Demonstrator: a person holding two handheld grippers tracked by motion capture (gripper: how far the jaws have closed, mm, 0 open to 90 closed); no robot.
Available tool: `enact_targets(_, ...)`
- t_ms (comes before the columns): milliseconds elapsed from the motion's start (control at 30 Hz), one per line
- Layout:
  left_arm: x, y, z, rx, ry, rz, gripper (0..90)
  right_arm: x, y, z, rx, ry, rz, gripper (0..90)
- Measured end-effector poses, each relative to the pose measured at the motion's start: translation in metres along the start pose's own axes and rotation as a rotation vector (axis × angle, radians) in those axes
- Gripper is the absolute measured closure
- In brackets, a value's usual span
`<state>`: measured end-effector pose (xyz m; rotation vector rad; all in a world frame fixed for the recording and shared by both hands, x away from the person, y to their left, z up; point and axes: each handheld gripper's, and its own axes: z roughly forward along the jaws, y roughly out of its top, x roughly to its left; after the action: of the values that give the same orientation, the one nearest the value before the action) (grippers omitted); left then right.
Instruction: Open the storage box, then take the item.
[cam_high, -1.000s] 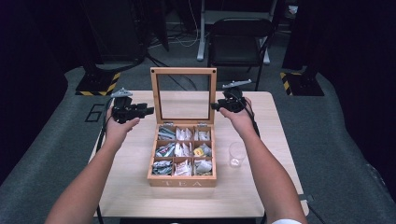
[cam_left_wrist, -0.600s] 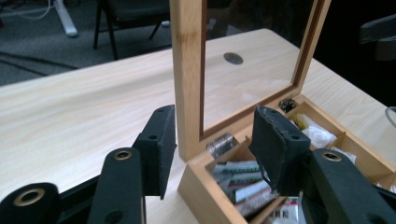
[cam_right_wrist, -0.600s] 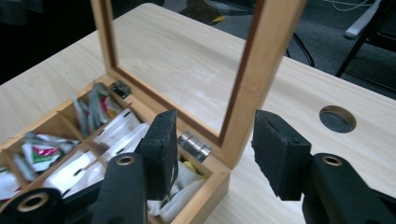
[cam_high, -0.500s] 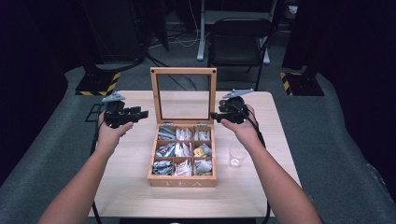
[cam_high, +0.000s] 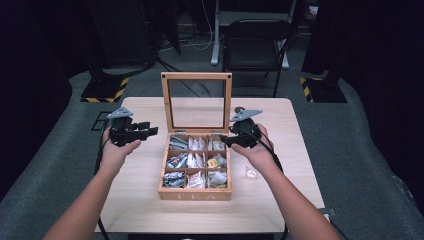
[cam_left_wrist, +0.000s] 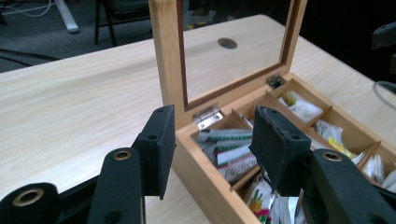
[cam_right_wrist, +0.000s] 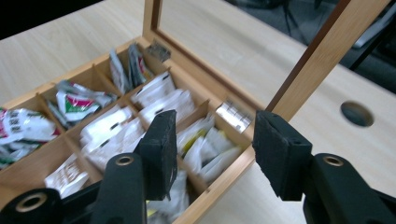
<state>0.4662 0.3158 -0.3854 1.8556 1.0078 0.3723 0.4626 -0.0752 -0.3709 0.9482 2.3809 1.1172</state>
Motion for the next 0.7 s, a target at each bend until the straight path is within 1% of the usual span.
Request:
enact_targets(33,-0.002,-0.002,-0.001,0.005,0.002,-0.004,49.8,0.001,-0.003,0.000,-0.004,0.009,0.015,50.8)
enact_targets(67,-0.003,-0.004,-0.001,0.008,0.007,-0.004,49.8,0.002,-0.006,0.000,-0.004,0.015,0.021,51.0)
enact_targets(200,-0.007,-0.007,-0.001,0.023,0.013,0.009,49.6,0.007,-0.013,-0.001,0.003,-0.001,0.013,51.9)
enact_targets(300,-0.009,-0.008,-0.002,0.023,0.009,0.008,49.0,0.010,-0.018,-0.002,0.004,0.010,0.019,51.9)
enact_targets(367,-0.012,-0.010,-0.002,0.028,0.009,0.013,49.0,0.013,-0.020,-0.003,-0.002,0.012,0.007,52.5)
enact_targets(400,-0.012,-0.010,-0.003,0.028,0.010,0.019,49.0,0.016,-0.022,-0.004,0.005,0.017,0.012,53.0)
enact_targets(433,-0.013,-0.012,-0.003,0.025,0.008,0.017,49.0,0.017,-0.022,-0.003,0.004,0.019,-0.003,53.4)
enact_targets(467,-0.014,-0.013,-0.003,0.032,0.006,0.014,49.0,0.019,-0.024,-0.004,0.002,0.021,0.002,53.8)
enact_targets(500,-0.016,-0.014,-0.004,0.034,0.009,0.021,49.0,0.020,-0.025,-0.004,0.002,0.025,-0.003,54.2)
enact_targets(533,-0.017,-0.015,-0.005,0.024,0.008,0.021,49.0,0.022,-0.026,-0.004,-0.001,0.027,-0.007,54.3)
enact_targets(600,-0.019,-0.019,-0.005,0.026,0.002,0.017,49.0,0.025,-0.028,-0.005,0.001,0.033,-0.006,54.9)
enact_targets(633,-0.019,-0.021,-0.005,0.027,0.003,0.016,48.8,0.028,-0.030,-0.006,-0.001,0.043,-0.007,55.1)
enact_targets(700,-0.020,-0.024,-0.005,0.023,0.010,0.019,48.8,0.030,-0.032,-0.006,-0.003,0.049,-0.013,55.5)
